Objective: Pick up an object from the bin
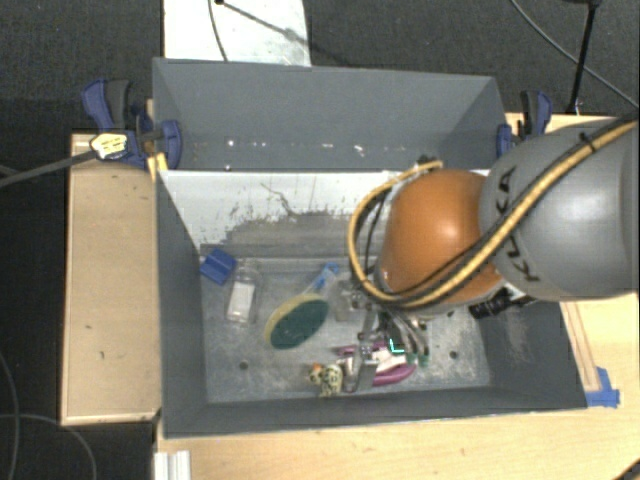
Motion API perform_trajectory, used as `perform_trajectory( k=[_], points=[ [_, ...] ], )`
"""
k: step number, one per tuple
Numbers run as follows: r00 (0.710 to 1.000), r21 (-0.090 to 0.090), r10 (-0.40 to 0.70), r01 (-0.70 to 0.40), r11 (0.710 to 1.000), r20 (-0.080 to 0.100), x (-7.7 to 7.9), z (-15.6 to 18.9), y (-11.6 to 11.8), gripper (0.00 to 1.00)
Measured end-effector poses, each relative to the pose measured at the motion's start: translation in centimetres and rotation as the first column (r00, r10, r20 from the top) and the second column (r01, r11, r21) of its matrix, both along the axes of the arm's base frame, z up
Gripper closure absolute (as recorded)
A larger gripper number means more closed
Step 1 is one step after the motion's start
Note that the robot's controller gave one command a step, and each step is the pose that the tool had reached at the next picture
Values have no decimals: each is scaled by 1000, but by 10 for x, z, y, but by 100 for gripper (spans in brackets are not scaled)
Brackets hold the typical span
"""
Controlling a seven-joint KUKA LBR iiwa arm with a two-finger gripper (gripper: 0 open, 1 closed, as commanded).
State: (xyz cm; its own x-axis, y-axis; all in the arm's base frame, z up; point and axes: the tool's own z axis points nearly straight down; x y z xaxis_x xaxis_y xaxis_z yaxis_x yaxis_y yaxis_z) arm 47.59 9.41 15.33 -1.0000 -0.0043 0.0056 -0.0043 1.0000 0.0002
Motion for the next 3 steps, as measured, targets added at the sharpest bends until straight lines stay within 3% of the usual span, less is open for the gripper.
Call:
perform_trajectory(
  k=[1,2,3],
  points=[
    [884,-3,466,-467,884,31,45,-78,66,0],
    [852,-3,524,-524,852,14,103,-51,55,0],
    [758,-2,652,-652,758,12,109,-45,88,0]
  ],
)
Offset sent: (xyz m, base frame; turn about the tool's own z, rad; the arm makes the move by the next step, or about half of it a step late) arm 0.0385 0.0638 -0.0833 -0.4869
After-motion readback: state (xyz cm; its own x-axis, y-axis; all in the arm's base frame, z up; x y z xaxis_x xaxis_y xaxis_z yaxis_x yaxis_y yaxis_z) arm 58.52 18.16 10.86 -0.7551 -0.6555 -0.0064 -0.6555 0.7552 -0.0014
